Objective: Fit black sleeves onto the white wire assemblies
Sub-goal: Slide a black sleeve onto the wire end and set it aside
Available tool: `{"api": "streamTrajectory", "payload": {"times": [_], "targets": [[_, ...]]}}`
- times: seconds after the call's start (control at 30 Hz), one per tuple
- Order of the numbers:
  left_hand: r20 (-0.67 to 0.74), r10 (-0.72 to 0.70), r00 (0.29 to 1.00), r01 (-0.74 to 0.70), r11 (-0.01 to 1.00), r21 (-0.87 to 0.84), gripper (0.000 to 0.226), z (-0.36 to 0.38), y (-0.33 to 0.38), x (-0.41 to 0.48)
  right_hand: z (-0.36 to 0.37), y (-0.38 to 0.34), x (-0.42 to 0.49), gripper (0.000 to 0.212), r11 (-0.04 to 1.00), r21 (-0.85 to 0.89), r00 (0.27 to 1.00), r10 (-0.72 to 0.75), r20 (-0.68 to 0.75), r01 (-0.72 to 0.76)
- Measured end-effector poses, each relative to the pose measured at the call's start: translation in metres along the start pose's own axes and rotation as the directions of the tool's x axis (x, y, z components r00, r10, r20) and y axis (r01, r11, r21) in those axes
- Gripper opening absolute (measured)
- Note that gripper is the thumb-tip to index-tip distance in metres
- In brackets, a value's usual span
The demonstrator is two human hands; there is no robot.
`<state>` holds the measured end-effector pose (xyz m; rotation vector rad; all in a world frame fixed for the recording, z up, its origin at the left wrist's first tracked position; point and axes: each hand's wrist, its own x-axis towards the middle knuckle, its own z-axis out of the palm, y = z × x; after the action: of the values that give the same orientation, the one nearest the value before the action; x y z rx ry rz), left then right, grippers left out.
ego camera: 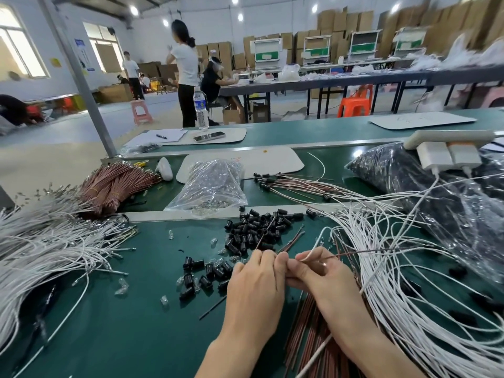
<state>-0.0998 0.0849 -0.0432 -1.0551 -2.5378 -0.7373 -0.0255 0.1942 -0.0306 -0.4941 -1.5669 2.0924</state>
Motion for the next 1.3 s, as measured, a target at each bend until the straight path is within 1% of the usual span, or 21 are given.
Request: {"api": "streamTrajectory", "payload": {"times": [0.03, 0.1, 0.2, 0.37, 0.47, 0.53, 0.67, 0.77, 0.83, 0.9, 1.0, 1.07, 1.2, 1.3], "targets": [[-0.008, -0.003, 1.000, 0.003, 0.997, 0.071, 0.056, -0.001, 0.001, 0.000, 0.000, 0.002, 0.001, 0.019, 1.000, -0.016, 1.000, -0.007, -0.015, 0.006], [-0.005, -0.032, 0.999, 0.032, 0.992, 0.122, 0.055, -0.003, 0.003, 0.000, 0.001, 0.005, 0.002, 0.012, 0.997, -0.074, 0.999, -0.023, -0.027, 0.021], [0.019, -0.065, 0.998, 0.062, 0.988, 0.142, 0.053, -0.004, 0.006, -0.001, 0.002, 0.007, 0.001, 0.008, 0.988, -0.146, 0.998, -0.054, -0.032, 0.048], [0.008, -0.079, 0.997, 0.077, 0.990, 0.118, 0.052, -0.005, 0.008, -0.002, 0.003, 0.005, -0.002, 0.009, 0.983, -0.167, 0.996, -0.083, -0.014, 0.079], [0.026, -0.048, 0.998, 0.047, 0.997, 0.059, 0.053, -0.006, 0.008, -0.001, 0.003, 0.003, -0.003, 0.010, 0.989, -0.135, 0.998, -0.068, -0.003, 0.067], [0.026, -0.026, 0.999, 0.026, 1.000, -0.014, 0.051, -0.005, 0.009, -0.001, 0.002, 0.001, -0.003, 0.010, 0.994, -0.101, 0.999, -0.049, 0.009, 0.050], [-0.041, -0.018, 0.999, 0.010, 0.984, -0.178, 0.039, -0.004, 0.015, -0.006, 0.001, -0.002, -0.003, 0.010, 0.999, -0.033, 0.999, 0.005, 0.045, -0.003], [-0.052, -0.057, 0.997, 0.040, 0.957, -0.287, 0.042, -0.001, 0.014, -0.007, 0.001, -0.005, -0.003, 0.015, 0.998, 0.061, 0.998, -0.007, 0.064, 0.003], [-0.094, -0.151, 0.984, 0.095, 0.893, -0.440, 0.040, -0.002, 0.008, -0.004, 0.000, -0.007, -0.002, 0.024, 0.995, 0.094, 0.998, -0.035, 0.048, 0.031], [-0.130, -0.234, 0.963, 0.126, 0.825, -0.551, 0.036, -0.003, 0.001, -0.002, -0.003, -0.009, 0.001, 0.029, 0.992, 0.117, 0.999, -0.050, -0.017, 0.051], [-0.106, -0.209, 0.972, 0.109, 0.803, -0.585, 0.036, -0.003, 0.000, -0.004, -0.009, -0.008, 0.004, 0.031, 0.987, 0.151, 0.996, -0.048, -0.075, 0.059], [-0.077, -0.181, 0.980, 0.104, 0.809, -0.579, 0.041, -0.002, 0.001, -0.005, -0.010, -0.006, 0.005, 0.034, 0.983, 0.172, 0.995, -0.044, -0.090, 0.059], [-0.024, -0.150, 0.988, 0.109, 0.813, -0.571, 0.045, 0.000, 0.000, -0.004, -0.011, -0.005, 0.007, 0.035, 0.973, 0.227, 0.995, -0.023, -0.095, 0.044], [0.002, -0.121, 0.993, 0.099, 0.808, -0.580, 0.041, -0.003, 0.001, -0.004, -0.012, -0.006, 0.008, 0.038, 0.971, 0.238, 0.996, -0.012, -0.089, 0.033]]}}
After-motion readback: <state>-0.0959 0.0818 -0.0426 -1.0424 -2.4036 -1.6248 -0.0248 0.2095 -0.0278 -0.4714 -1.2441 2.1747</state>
